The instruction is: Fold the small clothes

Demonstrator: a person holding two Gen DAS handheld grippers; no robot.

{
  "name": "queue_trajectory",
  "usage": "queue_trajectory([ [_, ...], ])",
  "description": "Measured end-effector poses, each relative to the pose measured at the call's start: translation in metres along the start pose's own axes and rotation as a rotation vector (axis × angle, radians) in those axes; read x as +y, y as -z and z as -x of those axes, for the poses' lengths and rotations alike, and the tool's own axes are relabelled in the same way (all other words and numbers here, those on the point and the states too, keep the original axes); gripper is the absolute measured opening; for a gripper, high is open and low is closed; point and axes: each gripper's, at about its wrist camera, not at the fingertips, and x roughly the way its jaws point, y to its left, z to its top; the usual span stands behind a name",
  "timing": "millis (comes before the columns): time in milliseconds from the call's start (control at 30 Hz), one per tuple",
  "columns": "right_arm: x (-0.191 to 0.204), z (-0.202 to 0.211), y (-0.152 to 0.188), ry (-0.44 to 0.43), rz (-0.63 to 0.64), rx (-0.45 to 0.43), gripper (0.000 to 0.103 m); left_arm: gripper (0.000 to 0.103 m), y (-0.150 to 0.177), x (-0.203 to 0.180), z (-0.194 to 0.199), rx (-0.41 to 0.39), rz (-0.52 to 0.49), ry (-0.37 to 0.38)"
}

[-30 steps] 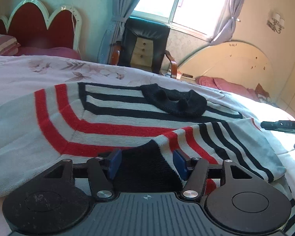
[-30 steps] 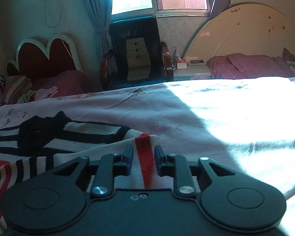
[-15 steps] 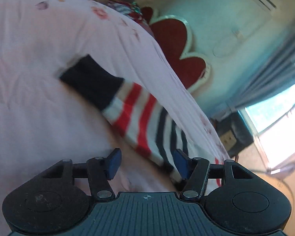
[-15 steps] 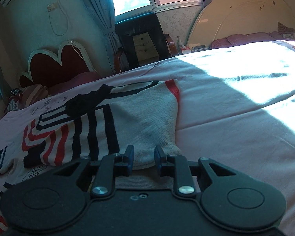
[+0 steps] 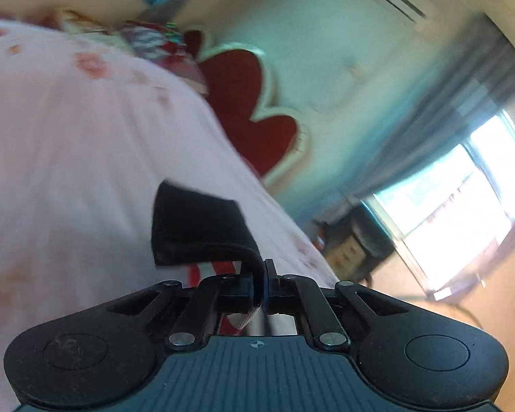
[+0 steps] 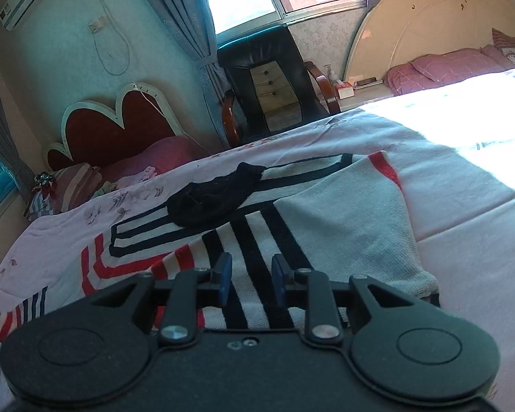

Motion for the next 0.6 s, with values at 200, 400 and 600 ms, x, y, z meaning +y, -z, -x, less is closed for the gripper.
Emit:
queue_trajectory([
  [200,0.002,-0.002,0.008,0.004,-0.032,0.012,0.026,0.004,0.089,-0.15,-0.071,0.259,-0.379,0.181],
  [400,0.003,0.005,0.009,-0.023,-0.077,0.005,0.027,0.004,0.18,-0.225,-0.112,0.445,-0.578,0.172],
  [600,0.009,-0.007,0.009,-0.097,-0.12,0.037,0.049,0.055,0.196,-0.248,-0.095,0.461,-0.688,0.204],
])
